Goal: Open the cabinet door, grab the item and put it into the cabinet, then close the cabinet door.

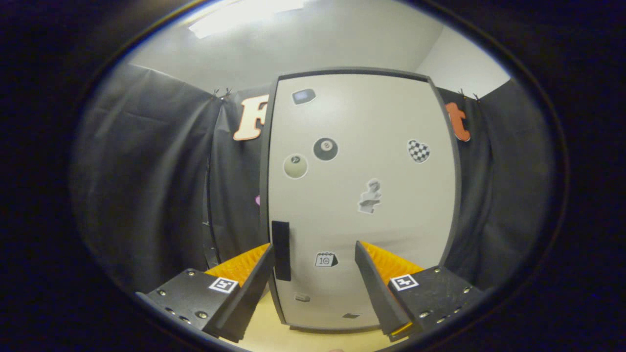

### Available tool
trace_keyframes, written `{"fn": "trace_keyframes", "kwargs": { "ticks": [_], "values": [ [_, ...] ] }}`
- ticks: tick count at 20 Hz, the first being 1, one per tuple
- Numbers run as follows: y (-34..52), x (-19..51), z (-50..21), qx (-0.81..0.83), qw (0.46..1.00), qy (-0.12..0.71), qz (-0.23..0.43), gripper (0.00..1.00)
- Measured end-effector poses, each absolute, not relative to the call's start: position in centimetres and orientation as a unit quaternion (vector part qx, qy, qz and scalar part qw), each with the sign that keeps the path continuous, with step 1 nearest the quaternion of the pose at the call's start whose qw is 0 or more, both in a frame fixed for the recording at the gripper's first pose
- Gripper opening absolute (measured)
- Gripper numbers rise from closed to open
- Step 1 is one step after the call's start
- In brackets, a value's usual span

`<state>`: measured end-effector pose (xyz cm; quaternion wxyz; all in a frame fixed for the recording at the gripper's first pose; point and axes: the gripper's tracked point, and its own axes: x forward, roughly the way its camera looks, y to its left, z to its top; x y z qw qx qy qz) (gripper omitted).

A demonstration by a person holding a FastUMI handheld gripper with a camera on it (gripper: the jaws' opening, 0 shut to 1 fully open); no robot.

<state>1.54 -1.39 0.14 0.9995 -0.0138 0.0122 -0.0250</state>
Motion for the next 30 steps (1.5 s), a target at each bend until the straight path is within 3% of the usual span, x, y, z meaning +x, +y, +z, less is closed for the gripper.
{"fn": "trace_keyframes", "kwargs": {
  "ticks": [9, 30],
  "values": [
    [-7.1, -2.4, 1.3, -0.058, 0.996, 0.0, -0.072, 0.97],
    [-11.5, -2.3, -0.7, -0.041, 0.998, 0.0, -0.044, 0.98]
  ]
}}
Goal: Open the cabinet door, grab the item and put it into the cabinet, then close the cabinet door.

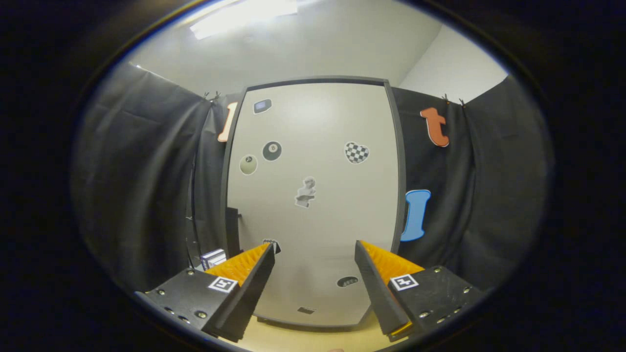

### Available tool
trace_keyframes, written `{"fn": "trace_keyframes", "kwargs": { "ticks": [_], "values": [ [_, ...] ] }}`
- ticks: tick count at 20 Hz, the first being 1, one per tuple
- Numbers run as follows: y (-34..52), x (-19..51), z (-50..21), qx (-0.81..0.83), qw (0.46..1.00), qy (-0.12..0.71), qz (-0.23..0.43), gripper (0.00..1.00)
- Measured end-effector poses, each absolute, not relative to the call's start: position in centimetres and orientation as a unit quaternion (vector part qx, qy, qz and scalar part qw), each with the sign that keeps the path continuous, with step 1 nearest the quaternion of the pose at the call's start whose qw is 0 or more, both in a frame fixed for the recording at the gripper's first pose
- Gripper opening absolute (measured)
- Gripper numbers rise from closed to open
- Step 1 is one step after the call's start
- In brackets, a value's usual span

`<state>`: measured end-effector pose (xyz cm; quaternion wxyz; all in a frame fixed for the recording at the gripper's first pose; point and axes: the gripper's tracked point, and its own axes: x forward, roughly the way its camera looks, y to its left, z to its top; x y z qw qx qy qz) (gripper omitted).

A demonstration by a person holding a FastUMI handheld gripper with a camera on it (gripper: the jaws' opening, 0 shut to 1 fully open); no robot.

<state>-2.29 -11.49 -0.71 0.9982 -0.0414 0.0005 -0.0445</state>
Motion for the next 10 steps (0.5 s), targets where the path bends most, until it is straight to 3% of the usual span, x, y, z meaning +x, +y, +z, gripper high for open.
{"fn": "trace_keyframes", "kwargs": {
  "ticks": [10],
  "values": [
    [-17.4, -3.8, -2.2, -0.029, 0.998, -0.037, -0.032, 0.98]
  ]
}}
